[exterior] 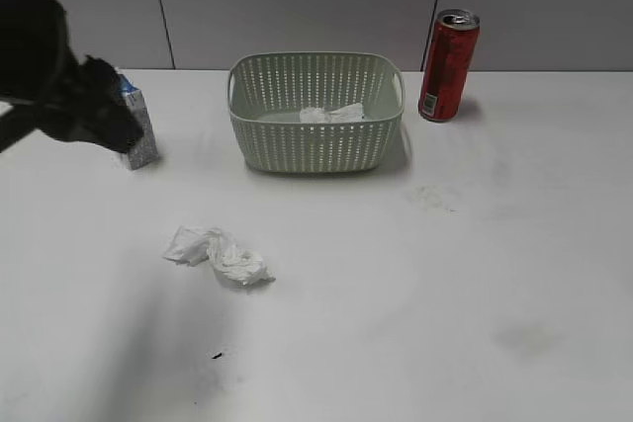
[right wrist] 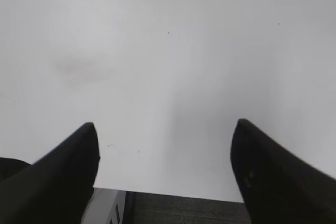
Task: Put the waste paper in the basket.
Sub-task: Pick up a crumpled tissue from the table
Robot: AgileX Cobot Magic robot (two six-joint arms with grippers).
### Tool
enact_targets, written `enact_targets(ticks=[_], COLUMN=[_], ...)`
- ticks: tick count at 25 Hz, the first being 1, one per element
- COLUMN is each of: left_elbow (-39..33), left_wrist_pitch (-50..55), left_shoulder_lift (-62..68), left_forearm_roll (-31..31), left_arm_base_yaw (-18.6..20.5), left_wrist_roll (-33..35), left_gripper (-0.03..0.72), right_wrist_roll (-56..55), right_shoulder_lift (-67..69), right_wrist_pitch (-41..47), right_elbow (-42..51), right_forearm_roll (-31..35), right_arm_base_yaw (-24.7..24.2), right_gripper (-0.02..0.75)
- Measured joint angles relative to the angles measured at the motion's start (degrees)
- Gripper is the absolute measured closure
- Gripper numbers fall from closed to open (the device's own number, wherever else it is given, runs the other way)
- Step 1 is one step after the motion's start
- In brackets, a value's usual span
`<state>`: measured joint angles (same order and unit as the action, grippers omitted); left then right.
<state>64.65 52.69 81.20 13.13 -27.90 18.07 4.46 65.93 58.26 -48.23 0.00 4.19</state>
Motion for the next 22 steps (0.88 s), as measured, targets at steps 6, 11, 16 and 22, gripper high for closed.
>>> enact_targets(ticks=[6,11,16,22], left_elbow=[3.8,5.0,7.0,9.0], left_wrist_pitch=[0.4,0.6,0.4,-1.2], left_shoulder_lift=[12.8,20.7,26.4,30.4], left_forearm_roll=[2.8,2.7,0.3,-5.7], left_arm_base_yaw=[-1.8,-3.4,-4.8,-5.2], left_wrist_roll=[-1.8,-3.8,-5.1,-7.9], left_gripper=[0.169,0.169,0.169,0.169], right_wrist_roll=[0.0,0.0,0.0,0.0], right_shoulder_lift=[-15.3,-29.0,-41.5,-54.2], right_wrist_pitch=[-2.4,-3.2,-3.2,-3.7], right_elbow=[9.7,17.1,21.9,23.9], right_forearm_roll=[0.0,0.0,0.7,1.3], right_arm_base_yaw=[0.0,0.0,0.0,0.0], right_gripper=[0.146,0.146,0.146,0.146])
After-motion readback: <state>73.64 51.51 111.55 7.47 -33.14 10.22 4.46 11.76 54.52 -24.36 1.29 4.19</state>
